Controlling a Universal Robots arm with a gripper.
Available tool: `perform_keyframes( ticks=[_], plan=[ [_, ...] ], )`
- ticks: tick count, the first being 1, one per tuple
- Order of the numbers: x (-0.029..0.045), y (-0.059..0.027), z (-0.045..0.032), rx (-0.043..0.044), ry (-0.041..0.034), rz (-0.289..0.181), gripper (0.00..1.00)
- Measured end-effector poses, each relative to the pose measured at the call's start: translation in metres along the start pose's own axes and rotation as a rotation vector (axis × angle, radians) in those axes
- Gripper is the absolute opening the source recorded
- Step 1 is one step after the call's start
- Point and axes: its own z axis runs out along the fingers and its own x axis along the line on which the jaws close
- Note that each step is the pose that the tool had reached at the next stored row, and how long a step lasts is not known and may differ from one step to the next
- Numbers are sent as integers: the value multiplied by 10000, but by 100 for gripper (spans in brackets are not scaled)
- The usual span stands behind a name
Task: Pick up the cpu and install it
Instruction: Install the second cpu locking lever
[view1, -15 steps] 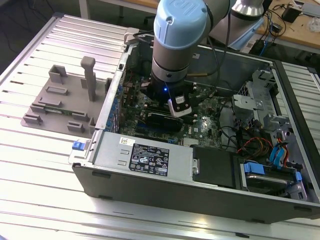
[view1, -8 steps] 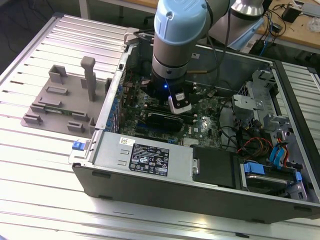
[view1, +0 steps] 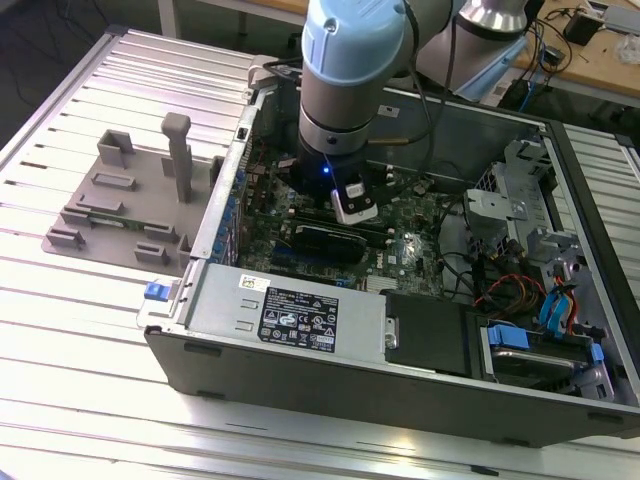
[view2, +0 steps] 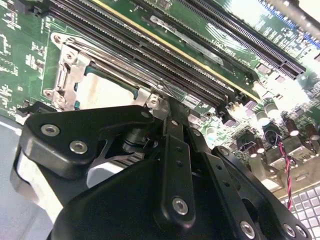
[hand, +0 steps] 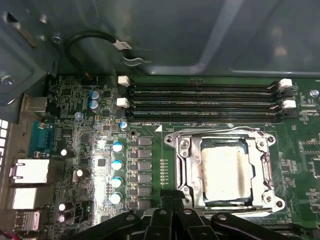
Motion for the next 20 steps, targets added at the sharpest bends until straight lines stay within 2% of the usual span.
perform_keyframes(
  ticks=[4,7,8,9,11,12,13,14,15,19,20],
  plan=[
    [7,0,11,9,-1,-1,11],
    [3,24,-76,64,-1,-3,11],
    [-1,44,-155,135,-3,-6,11],
    [-6,67,-249,278,-4,-11,11],
    [-11,80,-298,445,-2,-12,11],
    [-26,86,-324,690,27,11,11],
    [-44,88,-330,879,51,47,11],
    [-102,89,-329,1148,69,128,11],
    [-158,90,-326,1218,70,154,11],
    [-317,91,-318,1266,90,173,11],
    [-413,92,-313,1276,106,180,11]
  ],
)
